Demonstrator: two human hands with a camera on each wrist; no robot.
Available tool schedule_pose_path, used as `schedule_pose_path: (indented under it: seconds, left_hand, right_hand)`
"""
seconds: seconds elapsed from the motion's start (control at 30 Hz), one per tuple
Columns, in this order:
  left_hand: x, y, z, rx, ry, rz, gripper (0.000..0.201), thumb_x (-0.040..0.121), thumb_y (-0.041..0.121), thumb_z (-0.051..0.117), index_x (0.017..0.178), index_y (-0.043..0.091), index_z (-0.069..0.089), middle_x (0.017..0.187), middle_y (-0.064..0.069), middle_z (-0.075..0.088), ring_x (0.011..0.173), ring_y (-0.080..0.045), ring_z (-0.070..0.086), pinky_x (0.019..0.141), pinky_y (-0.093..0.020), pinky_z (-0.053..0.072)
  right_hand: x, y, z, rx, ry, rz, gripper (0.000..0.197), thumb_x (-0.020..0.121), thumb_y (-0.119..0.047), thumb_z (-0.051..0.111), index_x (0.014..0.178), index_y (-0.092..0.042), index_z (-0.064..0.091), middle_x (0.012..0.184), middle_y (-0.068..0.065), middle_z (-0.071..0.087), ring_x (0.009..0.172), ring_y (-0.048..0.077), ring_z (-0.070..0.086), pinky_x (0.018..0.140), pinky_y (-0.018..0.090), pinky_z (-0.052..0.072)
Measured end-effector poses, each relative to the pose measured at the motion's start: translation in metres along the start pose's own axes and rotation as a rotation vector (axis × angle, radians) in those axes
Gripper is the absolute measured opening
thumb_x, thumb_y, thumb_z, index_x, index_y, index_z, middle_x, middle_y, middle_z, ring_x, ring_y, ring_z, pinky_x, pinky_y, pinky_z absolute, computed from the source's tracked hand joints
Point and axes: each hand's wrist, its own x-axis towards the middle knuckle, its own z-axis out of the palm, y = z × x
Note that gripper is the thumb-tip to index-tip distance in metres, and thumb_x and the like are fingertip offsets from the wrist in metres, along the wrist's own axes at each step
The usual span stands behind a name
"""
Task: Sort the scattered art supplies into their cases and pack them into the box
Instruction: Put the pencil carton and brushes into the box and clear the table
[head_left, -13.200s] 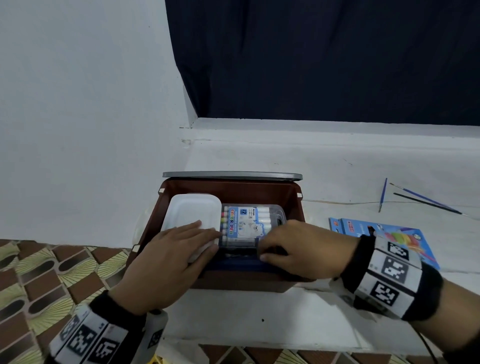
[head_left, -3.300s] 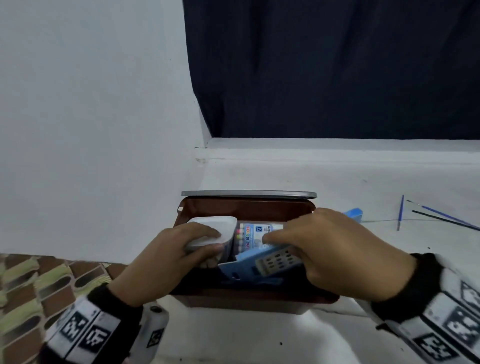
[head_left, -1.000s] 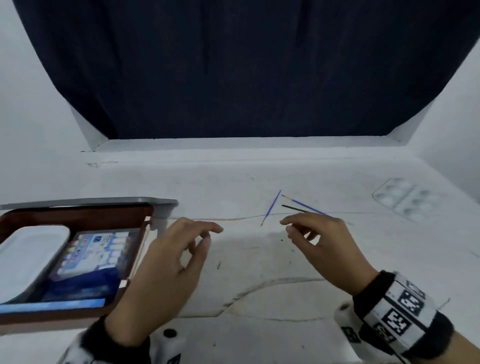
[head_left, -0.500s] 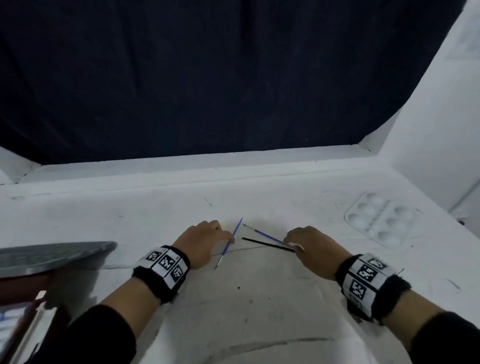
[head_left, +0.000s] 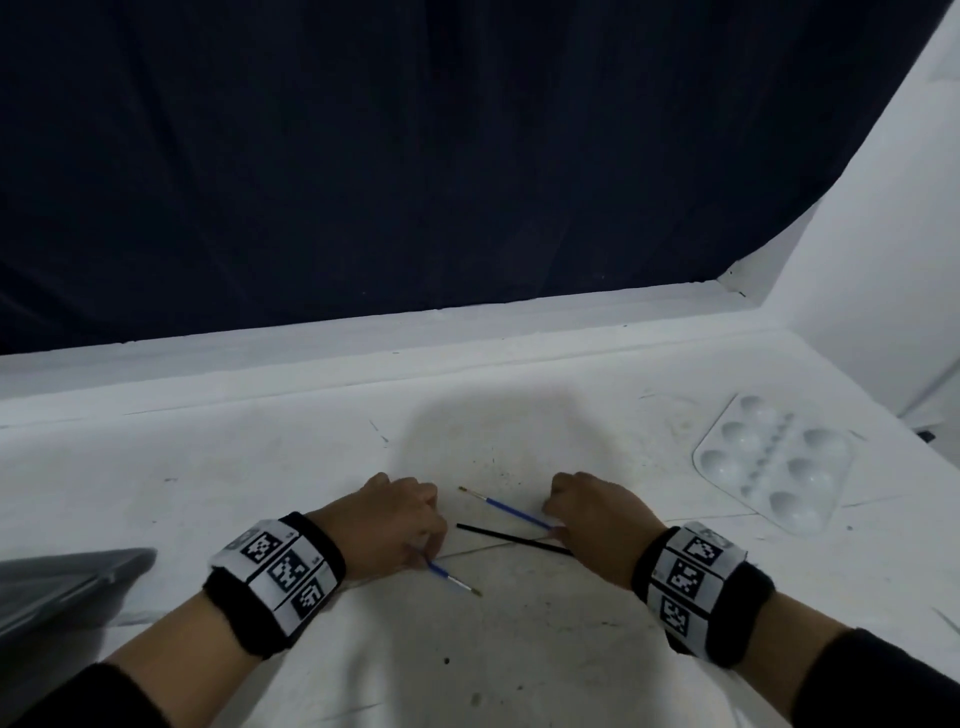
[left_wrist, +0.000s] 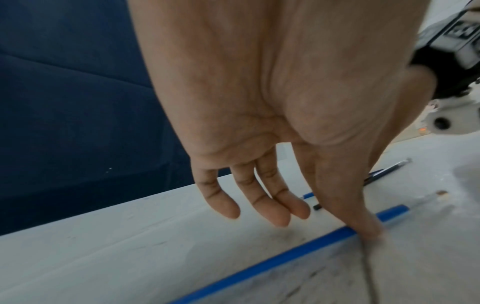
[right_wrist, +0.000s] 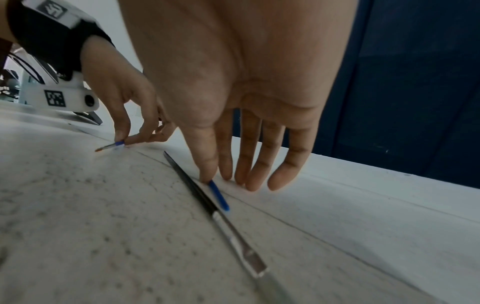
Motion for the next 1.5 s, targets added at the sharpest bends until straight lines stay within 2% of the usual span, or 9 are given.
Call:
schedule_pose_path:
  seconds: [0.13, 0.27, 0.53, 0.7, 0.97, 1.17, 1.3, 1.4, 1.5]
  left_hand:
    - [0.012, 0.022, 0.002, -0.084, 0.108, 0.078, 0.011, 0.096, 0.033, 0.061, 0.104, 0.029, 0.065, 0.116, 0.009, 0.047, 0.108, -0.008, 0.045, 0.086, -0.026, 0.025]
    - [0.031, 0.054, 0.004, -0.084, 0.193, 0.094, 0.009, 0.096, 0.03, 0.06, 0.102, 0.026, 0.065, 0.117, 0.008, 0.049, 0.108, -0.01, 0.045, 0.088, -0.028, 0.029]
    - [0.066, 0.089, 0.005, -0.212, 0.123, -0.085, 0.009, 0.091, 0.025, 0.065, 0.098, 0.02, 0.063, 0.106, 0.004, 0.053, 0.096, -0.016, 0.053, 0.077, -0.024, 0.034]
    - [0.066, 0.095, 0.006, -0.353, 0.189, -0.252, 0.022, 0.082, 0.023, 0.076, 0.086, 0.027, 0.054, 0.093, 0.008, 0.059, 0.085, -0.009, 0.055, 0.068, -0.017, 0.039]
    - [0.065, 0.112, 0.013, -0.461, 0.166, -0.456, 0.012, 0.085, 0.023, 0.071, 0.078, 0.023, 0.062, 0.078, 0.01, 0.063, 0.073, -0.006, 0.059, 0.063, -0.015, 0.043]
    - [0.063, 0.141, 0.014, -0.408, 0.082, -0.527, 0.015, 0.09, 0.03, 0.062, 0.09, 0.015, 0.064, 0.089, -0.001, 0.068, 0.086, -0.02, 0.065, 0.074, -0.03, 0.05]
    - [0.066, 0.162, 0.014, -0.429, 0.086, -0.546, 0.02, 0.088, 0.03, 0.061, 0.076, 0.017, 0.053, 0.098, -0.012, 0.071, 0.096, -0.03, 0.066, 0.076, -0.033, 0.05]
    - [0.069, 0.17, 0.016, -0.488, 0.111, -0.573, 0.032, 0.087, 0.026, 0.06, 0.059, 0.019, 0.045, 0.074, -0.004, 0.063, 0.083, -0.031, 0.065, 0.065, -0.031, 0.043]
    - [0.066, 0.166, 0.018, -0.642, 0.155, -0.557, 0.043, 0.087, 0.024, 0.063, 0.049, 0.016, 0.045, 0.051, 0.004, 0.047, 0.057, -0.019, 0.052, 0.055, -0.026, 0.037]
  right_hand:
    - [0.01, 0.009, -0.003, 0.068, 0.007, 0.027, 0.012, 0.094, -0.011, 0.052, 0.101, -0.013, 0.062, 0.108, 0.006, 0.057, 0.096, 0.027, 0.058, 0.073, 0.028, 0.04]
    - [0.0, 0.029, -0.009, 0.156, -0.006, 0.13, 0.013, 0.09, -0.006, 0.05, 0.088, -0.014, 0.059, 0.104, 0.01, 0.063, 0.091, 0.028, 0.062, 0.077, 0.033, 0.052]
    - [-0.068, 0.088, -0.01, 0.377, -0.036, 0.389, 0.01, 0.088, -0.016, 0.06, 0.08, -0.016, 0.054, 0.097, 0.009, 0.064, 0.084, 0.023, 0.06, 0.069, 0.027, 0.048]
    - [-0.105, 0.095, 0.001, 0.869, -0.128, 0.519, 0.027, 0.082, -0.004, 0.068, 0.105, -0.014, 0.059, 0.095, 0.013, 0.069, 0.067, 0.02, 0.065, 0.057, 0.026, 0.055]
    - [-0.112, 0.058, 0.009, 1.127, -0.291, 0.44, 0.039, 0.078, 0.003, 0.069, 0.112, -0.008, 0.054, 0.081, 0.019, 0.07, 0.064, 0.026, 0.067, 0.068, 0.039, 0.06]
    - [-0.091, 0.03, 0.007, 1.244, -0.332, 0.42, 0.041, 0.078, 0.01, 0.066, 0.113, -0.003, 0.049, 0.075, 0.023, 0.067, 0.048, 0.023, 0.065, 0.056, 0.036, 0.06]
    - [-0.077, 0.016, 0.0, 1.269, -0.342, 0.373, 0.006, 0.087, 0.003, 0.06, 0.092, -0.001, 0.06, 0.083, 0.026, 0.07, 0.061, 0.028, 0.069, 0.068, 0.041, 0.062]
    - [-0.066, 0.011, 0.002, 1.24, -0.293, 0.388, 0.022, 0.091, -0.006, 0.051, 0.089, 0.01, 0.066, 0.084, 0.028, 0.072, 0.072, 0.038, 0.072, 0.075, 0.05, 0.061]
    - [-0.061, 0.008, 0.008, 1.245, -0.207, 0.427, 0.027, 0.092, -0.017, 0.06, 0.085, 0.007, 0.067, 0.08, 0.028, 0.072, 0.07, 0.039, 0.072, 0.064, 0.045, 0.062]
